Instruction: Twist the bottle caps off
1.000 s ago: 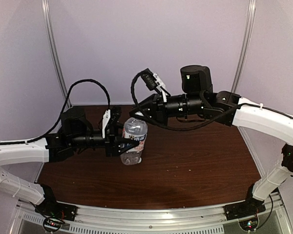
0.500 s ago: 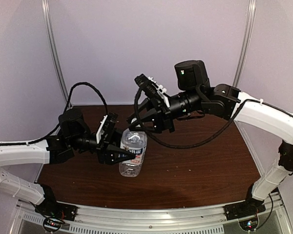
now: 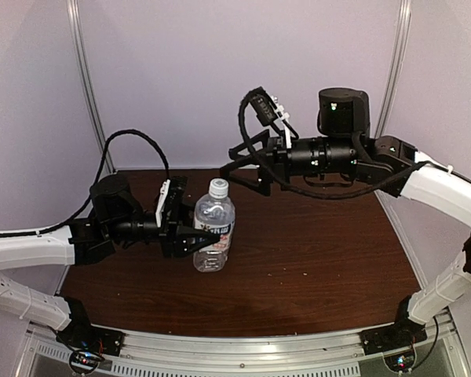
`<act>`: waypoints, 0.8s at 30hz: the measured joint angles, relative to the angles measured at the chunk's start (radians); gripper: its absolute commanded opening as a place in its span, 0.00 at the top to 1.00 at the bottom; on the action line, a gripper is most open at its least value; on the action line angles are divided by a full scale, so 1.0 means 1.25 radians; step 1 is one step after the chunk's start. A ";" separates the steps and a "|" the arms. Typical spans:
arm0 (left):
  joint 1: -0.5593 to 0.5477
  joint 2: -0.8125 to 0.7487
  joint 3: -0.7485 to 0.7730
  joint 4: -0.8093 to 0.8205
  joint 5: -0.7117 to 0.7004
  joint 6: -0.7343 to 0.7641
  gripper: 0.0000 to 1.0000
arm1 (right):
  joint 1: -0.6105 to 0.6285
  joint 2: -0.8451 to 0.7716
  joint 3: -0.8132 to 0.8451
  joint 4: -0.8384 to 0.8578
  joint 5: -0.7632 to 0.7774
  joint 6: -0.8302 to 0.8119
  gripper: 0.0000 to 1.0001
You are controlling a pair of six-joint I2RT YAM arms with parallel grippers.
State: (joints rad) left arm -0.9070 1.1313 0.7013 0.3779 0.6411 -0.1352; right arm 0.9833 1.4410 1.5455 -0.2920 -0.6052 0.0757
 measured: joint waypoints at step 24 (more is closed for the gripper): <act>0.000 0.007 0.008 -0.033 -0.214 -0.005 0.66 | 0.078 0.081 0.017 0.008 0.321 0.155 0.42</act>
State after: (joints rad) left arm -0.9073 1.1404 0.7109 0.3363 0.3733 -0.1410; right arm 1.0805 1.5421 1.5665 -0.2817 -0.2043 0.2691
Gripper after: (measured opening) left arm 0.518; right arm 0.585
